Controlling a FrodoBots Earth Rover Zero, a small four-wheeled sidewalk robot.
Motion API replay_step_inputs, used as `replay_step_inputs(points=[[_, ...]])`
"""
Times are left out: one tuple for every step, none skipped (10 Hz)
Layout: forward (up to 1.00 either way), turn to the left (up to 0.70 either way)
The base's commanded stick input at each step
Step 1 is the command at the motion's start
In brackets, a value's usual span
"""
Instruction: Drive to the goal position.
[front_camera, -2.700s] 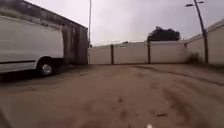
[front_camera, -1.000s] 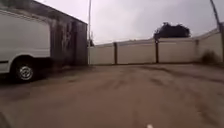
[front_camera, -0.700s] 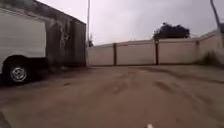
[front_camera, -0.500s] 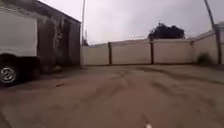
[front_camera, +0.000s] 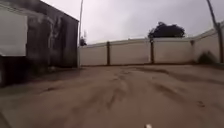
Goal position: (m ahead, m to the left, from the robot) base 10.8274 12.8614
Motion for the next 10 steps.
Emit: replay_step_inputs(points=[[0.85, 0.05], [0.85, 0.05], [0.85, 0.05], [0.85, 0.05], [0.85, 0.05], [0.85, 0.05], [0.85, 0.05], [0.85, 0.05], [0.85, 0.05], [0.85, 0.05]])
